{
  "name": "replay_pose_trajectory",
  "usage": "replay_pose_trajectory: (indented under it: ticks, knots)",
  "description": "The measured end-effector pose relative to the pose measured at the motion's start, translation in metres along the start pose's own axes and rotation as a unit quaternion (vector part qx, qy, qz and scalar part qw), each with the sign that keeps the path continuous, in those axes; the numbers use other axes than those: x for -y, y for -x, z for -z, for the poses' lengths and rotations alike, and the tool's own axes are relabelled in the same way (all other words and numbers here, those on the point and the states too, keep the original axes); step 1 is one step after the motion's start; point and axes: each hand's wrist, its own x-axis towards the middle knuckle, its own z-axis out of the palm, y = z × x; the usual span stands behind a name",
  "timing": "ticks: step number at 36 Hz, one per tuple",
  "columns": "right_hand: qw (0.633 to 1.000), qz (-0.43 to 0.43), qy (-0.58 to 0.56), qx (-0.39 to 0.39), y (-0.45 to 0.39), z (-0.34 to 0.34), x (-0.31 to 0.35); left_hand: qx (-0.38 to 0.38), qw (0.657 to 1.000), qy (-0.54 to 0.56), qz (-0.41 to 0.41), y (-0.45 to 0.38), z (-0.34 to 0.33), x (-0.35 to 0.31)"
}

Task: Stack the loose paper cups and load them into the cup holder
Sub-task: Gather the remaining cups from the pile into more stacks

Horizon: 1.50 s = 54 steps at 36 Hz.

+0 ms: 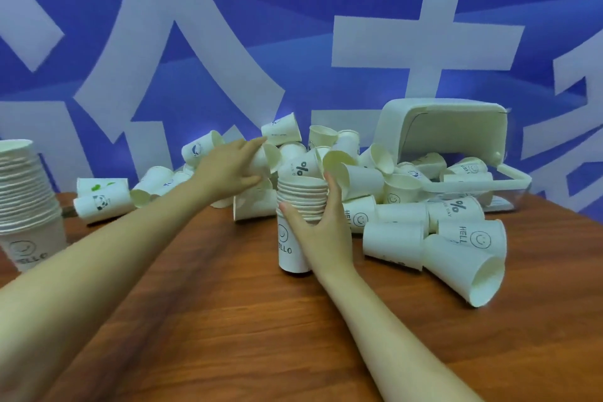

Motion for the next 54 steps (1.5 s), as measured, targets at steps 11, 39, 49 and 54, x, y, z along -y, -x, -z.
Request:
replay_pose_trajectory:
  ticks: [11,39,49,54]
  knots:
    - [0.979,0.070,-0.033,0.190,0.034,-0.015,0.029,-0.224,0.758,0.581,0.195,0.095,0.084,-0.031]
    - [0.951,0.137,-0.114,0.252,0.060,-0.033,0.042,-0.152,0.759,0.620,0.129,0.169,0.071,-0.047]
    - [0.968,0.074,-0.132,0.202,0.057,-0.034,0.035,-0.068,0.743,0.643,0.176,0.172,0.058,-0.053]
    - [0.974,0.083,-0.137,0.161,0.056,-0.032,0.038,-0.058,0.795,0.587,0.142,0.176,0.058,-0.051]
